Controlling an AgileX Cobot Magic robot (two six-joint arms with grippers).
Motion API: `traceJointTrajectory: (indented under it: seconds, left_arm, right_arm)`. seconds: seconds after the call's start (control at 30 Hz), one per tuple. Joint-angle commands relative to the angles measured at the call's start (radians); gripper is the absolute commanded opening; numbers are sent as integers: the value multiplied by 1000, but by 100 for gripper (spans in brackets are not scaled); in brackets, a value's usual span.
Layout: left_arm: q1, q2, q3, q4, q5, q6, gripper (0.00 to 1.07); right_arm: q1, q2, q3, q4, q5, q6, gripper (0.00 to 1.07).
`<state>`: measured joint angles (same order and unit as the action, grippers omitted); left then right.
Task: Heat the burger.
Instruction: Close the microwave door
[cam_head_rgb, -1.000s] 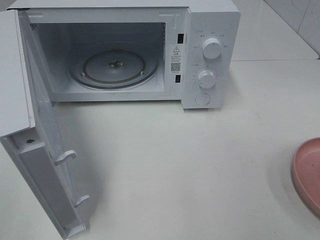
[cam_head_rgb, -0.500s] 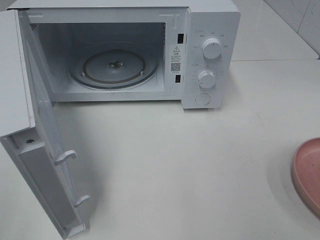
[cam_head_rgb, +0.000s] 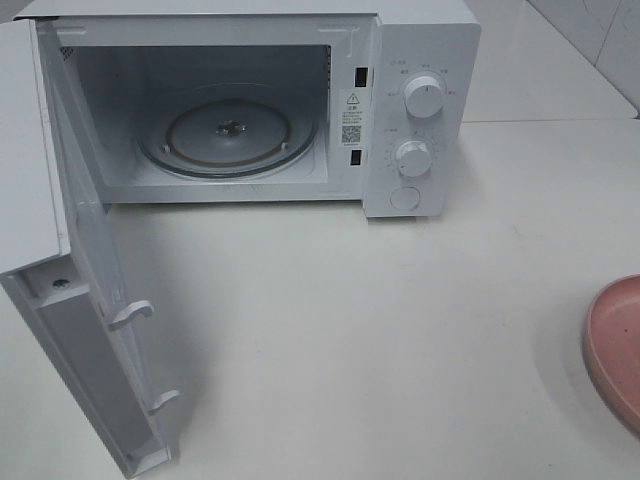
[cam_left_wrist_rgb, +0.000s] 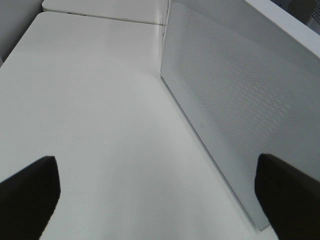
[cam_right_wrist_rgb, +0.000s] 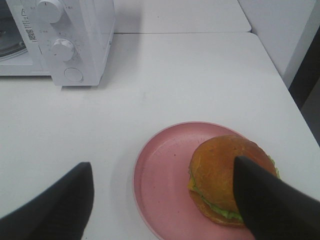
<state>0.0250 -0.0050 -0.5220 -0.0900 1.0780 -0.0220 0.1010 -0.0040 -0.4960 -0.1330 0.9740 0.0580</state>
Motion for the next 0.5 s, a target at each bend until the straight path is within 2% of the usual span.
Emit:
traceJointTrajectory:
  seconds: [0.03,0.5]
  left_arm:
    - [0,-8,4,-4,-8,0,98]
    - [0,-8,4,-4,-8,-1,98]
  right_arm:
    - [-6,-25,2,4,-13,-5,73]
    - [-6,-25,2,4,-13,-5,73]
